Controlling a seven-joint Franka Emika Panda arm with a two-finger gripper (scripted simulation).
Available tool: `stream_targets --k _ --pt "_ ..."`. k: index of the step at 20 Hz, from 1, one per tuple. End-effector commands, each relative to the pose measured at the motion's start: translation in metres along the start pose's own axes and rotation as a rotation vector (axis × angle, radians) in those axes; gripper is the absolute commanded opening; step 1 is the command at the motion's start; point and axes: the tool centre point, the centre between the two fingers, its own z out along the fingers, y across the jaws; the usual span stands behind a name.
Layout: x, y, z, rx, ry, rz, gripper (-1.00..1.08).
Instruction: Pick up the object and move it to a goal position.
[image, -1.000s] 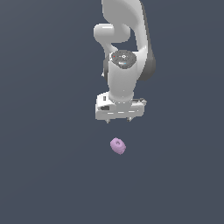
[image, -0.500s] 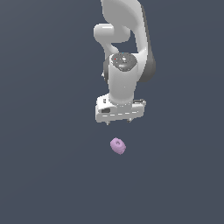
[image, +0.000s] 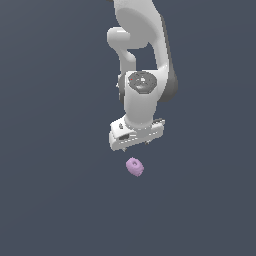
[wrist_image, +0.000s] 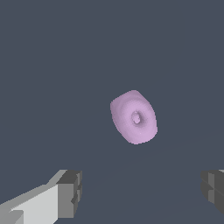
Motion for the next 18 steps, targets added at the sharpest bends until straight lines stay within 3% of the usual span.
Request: stream_targets --k 1,10,18 --pt "0.006 0.002 0.007 0.0 -0.002 -0.066 1.0" --pt "0.027 0.009 0.033 0.005 -0.007 -0.303 1.0" --pt "0.037 0.013 0.048 0.01 -0.007 -0.427 1.0"
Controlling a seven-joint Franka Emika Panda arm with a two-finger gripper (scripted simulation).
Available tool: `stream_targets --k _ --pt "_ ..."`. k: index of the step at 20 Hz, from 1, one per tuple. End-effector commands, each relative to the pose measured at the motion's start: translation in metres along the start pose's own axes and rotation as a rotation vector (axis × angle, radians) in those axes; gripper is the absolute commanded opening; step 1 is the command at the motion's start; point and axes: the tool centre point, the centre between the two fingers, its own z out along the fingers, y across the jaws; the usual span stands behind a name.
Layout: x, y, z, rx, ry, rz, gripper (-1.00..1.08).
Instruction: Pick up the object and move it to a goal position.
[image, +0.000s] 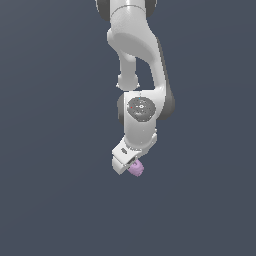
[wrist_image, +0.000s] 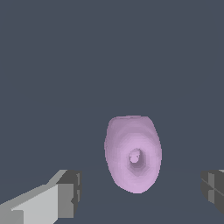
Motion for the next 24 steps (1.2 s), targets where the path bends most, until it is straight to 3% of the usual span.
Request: stream_targets --k 1,11,24 --pt "0.002 0.002 0.003 0.001 0.001 -0.029 1.0" --pt "0.003 0.003 0.01 0.002 0.001 -0.05 1.0" --pt "0.003 0.003 0.057 0.002 0.001 -0.055 1.0"
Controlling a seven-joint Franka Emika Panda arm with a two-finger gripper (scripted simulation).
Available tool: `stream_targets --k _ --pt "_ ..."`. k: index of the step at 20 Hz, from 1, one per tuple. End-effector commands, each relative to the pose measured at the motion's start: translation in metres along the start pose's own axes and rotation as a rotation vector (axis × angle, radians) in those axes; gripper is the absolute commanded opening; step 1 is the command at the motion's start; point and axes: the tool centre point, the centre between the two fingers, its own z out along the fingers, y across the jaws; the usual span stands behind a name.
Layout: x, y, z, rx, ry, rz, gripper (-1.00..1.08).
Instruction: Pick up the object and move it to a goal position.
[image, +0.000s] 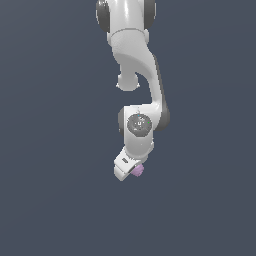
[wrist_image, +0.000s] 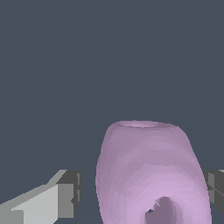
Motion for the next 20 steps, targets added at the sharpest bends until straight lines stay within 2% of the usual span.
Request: stream_targets --k 1,2,3,20 --pt "0.0011 0.0009 0.0004 -0.001 0.001 0.0 1.0" --pt "0.0013 0.001 0.0001 -0.001 0.001 0.0 1.0" --pt "0.0013 0.001 0.0001 -0.001 0.001 0.0 -1.0" --pt "-0.004 -0.0017 -0.0056 -0.001 0.001 0.0 -1.0"
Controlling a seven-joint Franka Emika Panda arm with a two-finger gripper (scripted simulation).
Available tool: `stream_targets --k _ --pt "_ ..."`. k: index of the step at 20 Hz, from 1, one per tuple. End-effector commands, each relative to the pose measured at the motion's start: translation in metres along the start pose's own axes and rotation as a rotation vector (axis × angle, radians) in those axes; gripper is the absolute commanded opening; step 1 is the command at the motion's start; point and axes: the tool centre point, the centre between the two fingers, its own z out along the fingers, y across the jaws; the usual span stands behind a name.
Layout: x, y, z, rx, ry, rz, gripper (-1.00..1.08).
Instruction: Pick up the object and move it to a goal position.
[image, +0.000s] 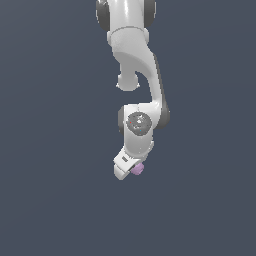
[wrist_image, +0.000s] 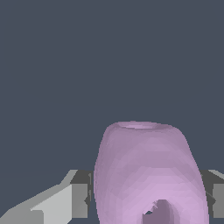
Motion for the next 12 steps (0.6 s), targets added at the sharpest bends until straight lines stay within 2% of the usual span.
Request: stream_targets --k 1,12 --pt "-0.003 -0.001 -0.004 -0.001 0.001 0.0 -1.0" --pt "-0.038 -0.019 -0.042 -0.001 0.0 0.001 -1.0"
